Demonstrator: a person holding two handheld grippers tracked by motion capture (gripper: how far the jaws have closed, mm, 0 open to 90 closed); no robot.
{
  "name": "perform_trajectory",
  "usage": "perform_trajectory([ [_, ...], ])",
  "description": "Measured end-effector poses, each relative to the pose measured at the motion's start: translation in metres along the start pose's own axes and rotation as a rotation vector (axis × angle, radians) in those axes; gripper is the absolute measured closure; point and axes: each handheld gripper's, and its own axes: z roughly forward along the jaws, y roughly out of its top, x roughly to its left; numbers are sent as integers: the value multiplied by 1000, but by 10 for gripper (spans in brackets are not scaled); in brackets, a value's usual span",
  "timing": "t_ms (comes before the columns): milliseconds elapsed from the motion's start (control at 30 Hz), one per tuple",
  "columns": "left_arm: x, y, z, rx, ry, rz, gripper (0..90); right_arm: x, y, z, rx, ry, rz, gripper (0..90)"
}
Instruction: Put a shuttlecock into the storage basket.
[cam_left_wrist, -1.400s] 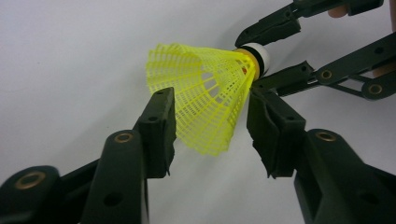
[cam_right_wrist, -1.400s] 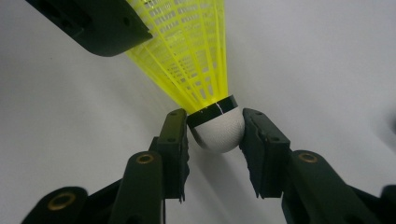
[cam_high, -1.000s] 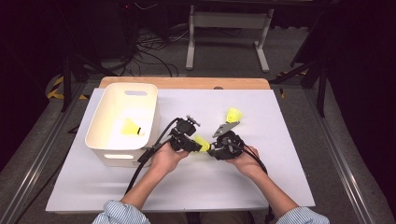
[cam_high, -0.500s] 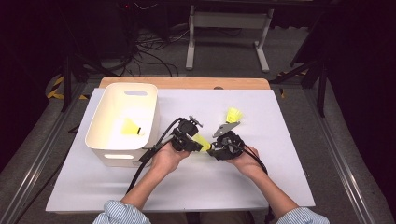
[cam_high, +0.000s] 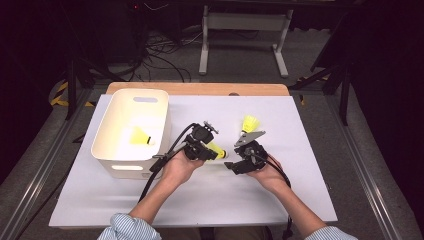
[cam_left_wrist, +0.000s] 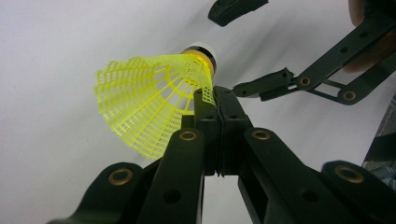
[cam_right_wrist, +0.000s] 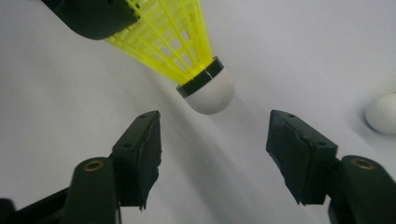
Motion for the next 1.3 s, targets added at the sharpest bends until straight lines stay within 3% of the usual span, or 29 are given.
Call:
perform_trajectory([
  [533, -1, 3, -11, 15, 45, 9, 893, -9, -28, -27, -90, -25, 72, 275],
  [833, -1, 7, -18, 13, 68, 16, 892, -9, -41, -35, -114, -52, 74, 269],
  [1300, -1, 9, -20, 19, 54, 6, 891, -11, -62, -48, -161, -62, 114, 233],
])
